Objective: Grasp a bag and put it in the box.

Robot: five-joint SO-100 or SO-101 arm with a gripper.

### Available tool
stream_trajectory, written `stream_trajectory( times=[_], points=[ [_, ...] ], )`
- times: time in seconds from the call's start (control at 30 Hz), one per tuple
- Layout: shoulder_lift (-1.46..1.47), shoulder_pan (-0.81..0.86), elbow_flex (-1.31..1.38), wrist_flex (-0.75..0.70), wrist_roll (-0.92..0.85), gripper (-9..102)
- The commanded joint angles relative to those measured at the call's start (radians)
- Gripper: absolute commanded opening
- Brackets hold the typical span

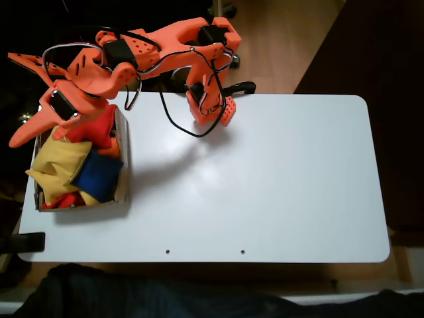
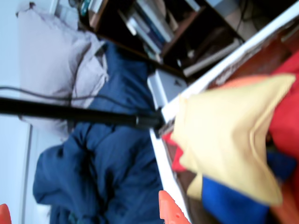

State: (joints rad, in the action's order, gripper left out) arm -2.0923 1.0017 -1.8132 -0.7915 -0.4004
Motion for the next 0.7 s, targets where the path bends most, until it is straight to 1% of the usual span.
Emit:
stream_trajectory(
  times=[0.0, 0.23, 0.37, 0.5, 0.67],
  points=[
    [-0.058, -0.026, 0.074, -0.052, 0.017, 62],
    [-0.104, -0.117, 0.212, -0.227, 0.072, 62],
    [-0.127, -0.187, 0.273, -0.314, 0.112, 65],
    [-0.152, -0.265, 0.305, -0.382, 0.149, 67],
    [-0.178, -0.362, 0.311, -0.422, 0.215, 67]
  ],
)
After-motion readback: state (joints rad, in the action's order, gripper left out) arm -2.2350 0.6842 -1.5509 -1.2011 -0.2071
